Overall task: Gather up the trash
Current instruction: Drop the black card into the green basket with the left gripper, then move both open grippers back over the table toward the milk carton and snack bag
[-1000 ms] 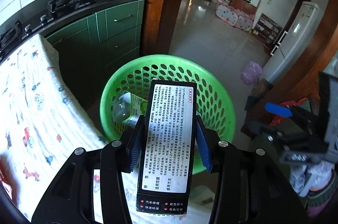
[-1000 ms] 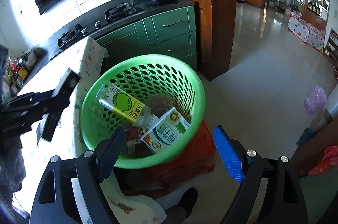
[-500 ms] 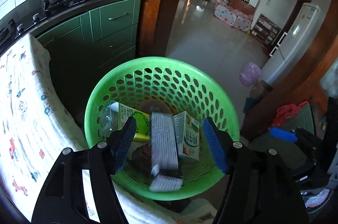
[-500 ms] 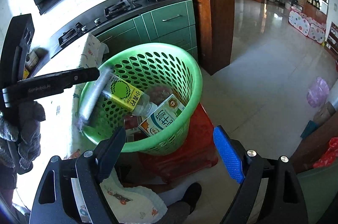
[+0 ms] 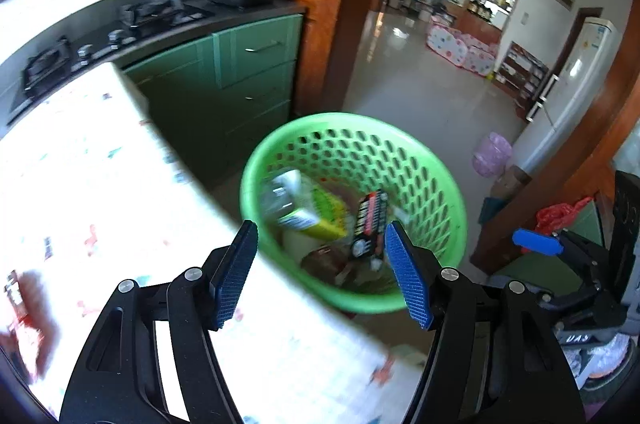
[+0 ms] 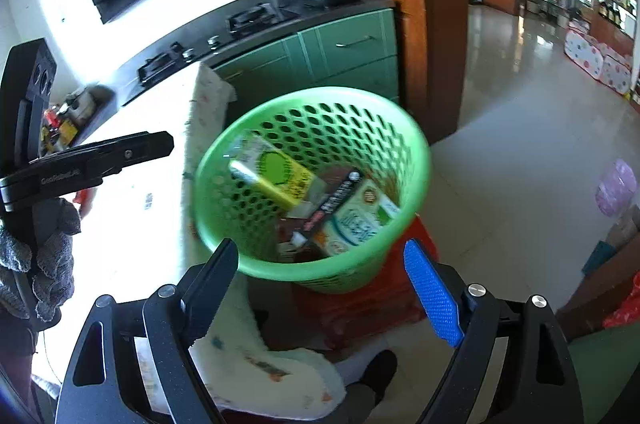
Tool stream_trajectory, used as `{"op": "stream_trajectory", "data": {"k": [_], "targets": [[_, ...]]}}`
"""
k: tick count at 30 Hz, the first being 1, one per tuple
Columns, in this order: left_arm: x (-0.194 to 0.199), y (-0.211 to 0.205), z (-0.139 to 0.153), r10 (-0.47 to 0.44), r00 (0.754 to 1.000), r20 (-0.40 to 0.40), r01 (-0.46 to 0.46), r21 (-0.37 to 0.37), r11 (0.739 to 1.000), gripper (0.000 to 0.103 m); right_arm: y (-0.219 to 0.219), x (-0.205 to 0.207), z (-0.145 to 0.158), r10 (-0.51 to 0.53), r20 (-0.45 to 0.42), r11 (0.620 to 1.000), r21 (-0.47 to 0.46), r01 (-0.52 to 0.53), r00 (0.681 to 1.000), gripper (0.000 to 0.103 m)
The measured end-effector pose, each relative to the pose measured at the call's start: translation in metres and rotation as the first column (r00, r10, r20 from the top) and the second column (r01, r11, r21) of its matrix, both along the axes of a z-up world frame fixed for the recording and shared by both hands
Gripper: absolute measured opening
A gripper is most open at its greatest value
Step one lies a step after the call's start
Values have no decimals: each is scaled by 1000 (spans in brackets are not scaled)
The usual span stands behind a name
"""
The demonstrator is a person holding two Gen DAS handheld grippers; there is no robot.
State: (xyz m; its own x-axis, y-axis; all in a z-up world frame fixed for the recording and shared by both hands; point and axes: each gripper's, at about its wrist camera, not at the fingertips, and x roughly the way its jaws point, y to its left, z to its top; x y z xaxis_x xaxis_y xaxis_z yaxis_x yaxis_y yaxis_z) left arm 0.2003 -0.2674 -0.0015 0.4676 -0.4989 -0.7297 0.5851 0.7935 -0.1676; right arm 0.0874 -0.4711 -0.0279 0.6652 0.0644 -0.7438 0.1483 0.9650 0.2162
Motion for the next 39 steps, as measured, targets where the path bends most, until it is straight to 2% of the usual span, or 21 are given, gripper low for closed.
{"op": "stream_trajectory", "data": {"k": [9, 15, 22, 32, 39], "targets": [[-14, 99, 14, 163, 985, 56, -165, 28, 986, 66, 60, 8, 17, 124, 36, 992, -2, -124, 992, 83], [-13, 176, 16, 297, 953, 57, -299, 43, 953, 66, 103, 22, 27, 203, 51, 979, -4, -203, 978, 83], [-13, 256, 9, 376, 925, 49, -379, 65, 923, 66, 145, 38, 31, 281, 47, 960, -11, -281, 959, 83], [-18, 327, -3, 491, 871, 8, -490, 60, 870, 66, 192, 58, 32, 360, 27, 933, -29, -359, 933, 83], [-35, 365, 1, 543, 840, 17, -543, 62, 837, 66, 244, 82, 33, 486, 23, 873, -55, -484, 874, 83]]}}
